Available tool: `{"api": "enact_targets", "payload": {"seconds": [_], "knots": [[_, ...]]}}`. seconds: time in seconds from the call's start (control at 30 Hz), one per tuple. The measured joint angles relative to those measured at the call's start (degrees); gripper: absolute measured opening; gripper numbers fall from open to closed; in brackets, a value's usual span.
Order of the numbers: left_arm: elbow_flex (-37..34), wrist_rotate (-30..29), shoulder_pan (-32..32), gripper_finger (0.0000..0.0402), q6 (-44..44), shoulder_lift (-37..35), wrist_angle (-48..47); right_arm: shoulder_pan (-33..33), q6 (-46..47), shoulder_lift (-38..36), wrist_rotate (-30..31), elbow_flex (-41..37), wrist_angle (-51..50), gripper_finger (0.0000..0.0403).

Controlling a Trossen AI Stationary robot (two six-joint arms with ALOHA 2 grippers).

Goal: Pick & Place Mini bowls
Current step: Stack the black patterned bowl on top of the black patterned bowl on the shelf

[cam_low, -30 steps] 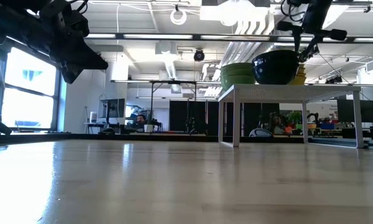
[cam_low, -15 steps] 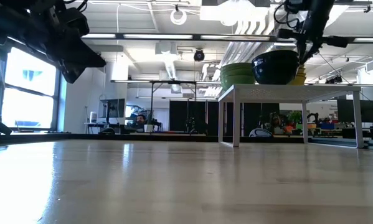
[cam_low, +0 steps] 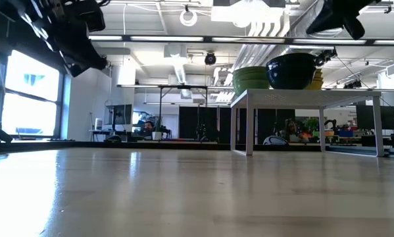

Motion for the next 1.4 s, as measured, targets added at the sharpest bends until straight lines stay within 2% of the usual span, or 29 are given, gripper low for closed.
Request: {"api": "enact_targets", "payload": {"seconds": [0.2,0.43,0.57,0.73,0.87,1.0,1.2,1.3,1.4], "knots": [[8.2,1.1,-6.6,0.0000,1.3,9.6,-7.5,11.8,-4.2,-4.3,3.1,-3.0,8.1,0.0000],[14.4,10.2,-16.6,0.0010,-3.7,21.2,-12.9,20.9,-8.1,-3.6,8.6,-2.8,8.1,0.0000],[16.3,10.8,-23.0,0.0036,-8.8,27.2,-13.6,22.8,-9.4,-3.6,8.6,-2.8,8.1,0.0000],[18.3,10.8,-30.1,0.0093,-12.4,34.2,-13.4,23.5,-10.5,-3.7,8.5,-2.8,8.0,0.0000],[19.5,11.9,-34.0,0.0140,-14.2,38.9,-12.2,23.5,-10.7,-3.7,7.4,-2.8,8.0,0.0000],[19.8,12.7,-37.2,0.0162,-14.7,42.1,-9.1,23.5,-10.8,-3.7,6.5,-2.8,8.0,0.0000],[19.8,12.5,-38.8,0.0146,-17.2,45.9,-8.5,23.5,-11.1,-3.7,6.2,-2.8,8.0,0.0000],[19.8,12.7,-38.6,0.0119,-17.4,46.7,-8.6,23.5,-11.1,-3.7,6.2,-2.8,8.0,0.0000],[19.8,12.5,-38.6,0.0073,-17.3,46.7,-8.4,23.5,-10.6,-3.7,6.2,-2.8,8.0,0.0000]]}}
